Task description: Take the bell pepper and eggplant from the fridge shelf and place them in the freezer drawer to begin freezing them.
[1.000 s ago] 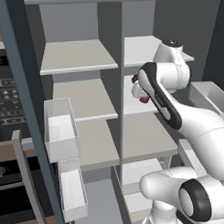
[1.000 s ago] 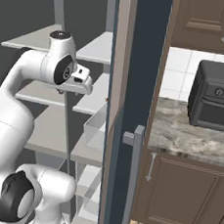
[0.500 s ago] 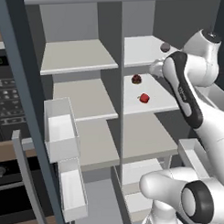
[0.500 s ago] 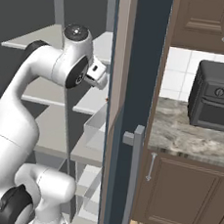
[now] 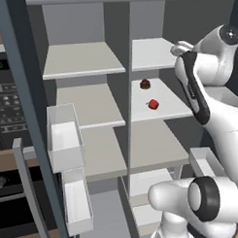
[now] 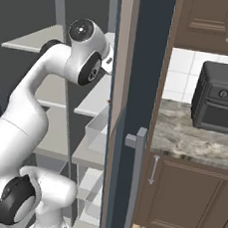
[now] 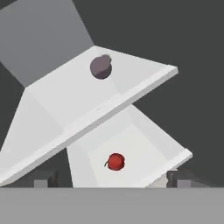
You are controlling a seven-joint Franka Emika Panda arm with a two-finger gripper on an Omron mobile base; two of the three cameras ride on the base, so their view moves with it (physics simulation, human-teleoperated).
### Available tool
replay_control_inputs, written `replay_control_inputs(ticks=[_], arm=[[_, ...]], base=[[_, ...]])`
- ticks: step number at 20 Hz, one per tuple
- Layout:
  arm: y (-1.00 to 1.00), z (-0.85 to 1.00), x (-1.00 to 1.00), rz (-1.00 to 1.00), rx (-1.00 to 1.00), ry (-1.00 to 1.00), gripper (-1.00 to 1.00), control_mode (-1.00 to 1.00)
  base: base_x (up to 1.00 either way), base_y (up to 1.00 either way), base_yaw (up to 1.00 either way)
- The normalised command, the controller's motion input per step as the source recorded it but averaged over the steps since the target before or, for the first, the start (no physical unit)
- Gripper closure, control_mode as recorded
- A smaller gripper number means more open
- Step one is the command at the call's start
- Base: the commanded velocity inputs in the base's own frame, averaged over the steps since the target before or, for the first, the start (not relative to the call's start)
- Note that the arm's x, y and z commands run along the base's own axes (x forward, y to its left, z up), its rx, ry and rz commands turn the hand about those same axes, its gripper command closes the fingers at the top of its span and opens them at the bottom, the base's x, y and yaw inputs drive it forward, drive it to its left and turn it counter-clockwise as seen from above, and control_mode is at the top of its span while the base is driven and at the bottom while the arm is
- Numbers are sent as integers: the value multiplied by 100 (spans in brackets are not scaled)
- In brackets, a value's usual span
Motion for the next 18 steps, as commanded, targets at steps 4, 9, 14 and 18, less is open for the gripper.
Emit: replay_control_inputs(ticks=[4,9,14,18], arm=[[-22,35,86,-33,0,3,-100,-100],[-24,-1,19,-6,0,2,-100,-100],[-13,0,32,0,0,9,-100,-100],[-8,0,53,0,-1,10,-100,-100]], base=[[0,0,0],[0,0,0],[0,0,0],[0,0,0]])
